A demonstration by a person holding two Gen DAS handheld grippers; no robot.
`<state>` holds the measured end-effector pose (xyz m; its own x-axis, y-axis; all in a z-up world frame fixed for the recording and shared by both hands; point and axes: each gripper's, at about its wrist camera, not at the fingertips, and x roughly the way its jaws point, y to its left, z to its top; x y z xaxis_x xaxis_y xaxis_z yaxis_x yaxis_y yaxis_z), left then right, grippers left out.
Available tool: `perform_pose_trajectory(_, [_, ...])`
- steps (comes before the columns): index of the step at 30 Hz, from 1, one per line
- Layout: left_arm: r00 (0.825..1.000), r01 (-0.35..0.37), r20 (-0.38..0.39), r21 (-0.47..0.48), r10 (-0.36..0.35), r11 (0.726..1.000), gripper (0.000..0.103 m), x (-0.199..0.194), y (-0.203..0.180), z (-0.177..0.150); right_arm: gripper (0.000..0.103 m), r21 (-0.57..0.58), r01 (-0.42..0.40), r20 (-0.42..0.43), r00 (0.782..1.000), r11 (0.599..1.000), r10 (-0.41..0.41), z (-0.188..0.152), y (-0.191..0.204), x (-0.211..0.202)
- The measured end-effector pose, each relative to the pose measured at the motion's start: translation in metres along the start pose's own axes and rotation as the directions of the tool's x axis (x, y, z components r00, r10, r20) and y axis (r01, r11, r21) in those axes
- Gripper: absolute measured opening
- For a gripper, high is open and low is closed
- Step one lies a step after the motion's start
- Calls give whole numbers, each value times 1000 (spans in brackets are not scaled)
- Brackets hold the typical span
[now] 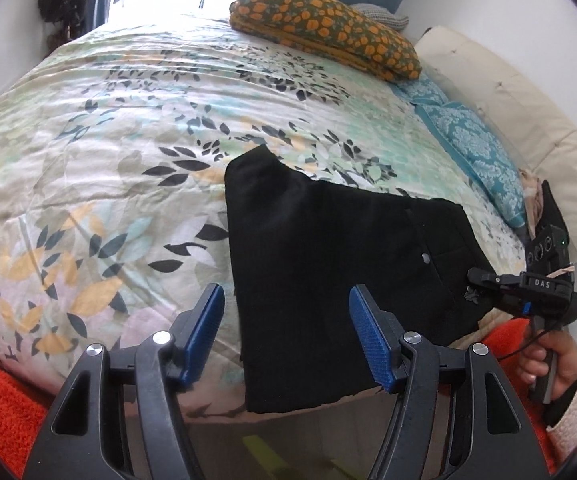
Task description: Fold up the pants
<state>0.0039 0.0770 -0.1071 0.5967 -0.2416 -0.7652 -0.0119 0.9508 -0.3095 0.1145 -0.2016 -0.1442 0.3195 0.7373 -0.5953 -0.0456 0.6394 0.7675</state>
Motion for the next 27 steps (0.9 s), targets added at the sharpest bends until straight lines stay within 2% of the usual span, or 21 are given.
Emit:
perform_pose_trajectory(3, [1000,-12,-2,54,12,998,67,3,-13,-5,21,68,-49,37,998,996,46,-4,-20,-9])
perform_pose_trajectory(5, [1000,-11,2,98,11,995,68,6,-25,-11,21,48,-44,56,998,998,41,-1,-16,-14])
perform_pose_trajectory(6, [1000,-11,-6,133,12,991,73,11,-34,-15,21,30,-8,52,999,999,7,-2,-15,-16])
perform_pose_trajectory(7, [999,-20,-26,184,25,983,75,20,-43,-21,22,9,61,39,997,998,-61,-3,-16,-15])
perform_pose_trajectory(9, [991,-49,-106,307,85,950,79,49,-60,-37,28,-10,163,1,987,987,-163,-7,-19,-7])
perform_pose_trajectory(11, [977,-140,-89,413,192,900,79,61,-71,-52,38,5,153,-4,988,988,-153,-8,-18,-9])
perform_pose_trajectory(12, [978,-146,-70,430,194,891,79,56,-75,-53,47,-6,154,-2,988,988,-154,-8,-15,-14])
perform_pose_trajectory(13, [983,-123,-74,424,170,897,79,49,-76,-51,60,-31,181,17,983,983,-180,-8,-10,-19])
perform_pose_trajectory(15, [991,-95,-56,372,125,923,81,33,-73,-43,71,-116,301,104,951,947,-290,-9,7,-38])
perform_pose_trajectory(17, [994,-102,-5,310,109,945,88,21,-67,-32,71,-218,387,205,916,896,-346,-9,34,-54])
perform_pose_trajectory(19, [995,-101,14,258,101,961,89,21,-61,-23,71,-335,397,271,909,855,-316,-11,64,-57])
perform_pose_trajectory(20, [995,-99,-2,244,103,965,89,25,-58,-20,71,-395,392,283,912,831,-295,-13,77,-53])
perform_pose_trajectory(22, [992,-107,-40,240,120,965,89,38,-55,-22,70,-481,363,249,929,798,-272,-16,91,-31])
perform_pose_trajectory(24, [982,-120,-111,273,156,954,89,55,-55,-30,69,-496,367,183,930,787,-318,-21,81,-2])
perform_pose_trajectory(26, [968,-147,-145,335,205,931,93,63,-57,-44,67,-465,401,73,906,789,-418,-32,52,26])
perform_pose_trajectory(27, [969,-135,-150,342,195,930,94,60,-55,-48,66,-456,419,48,893,786,-448,-38,41,32])
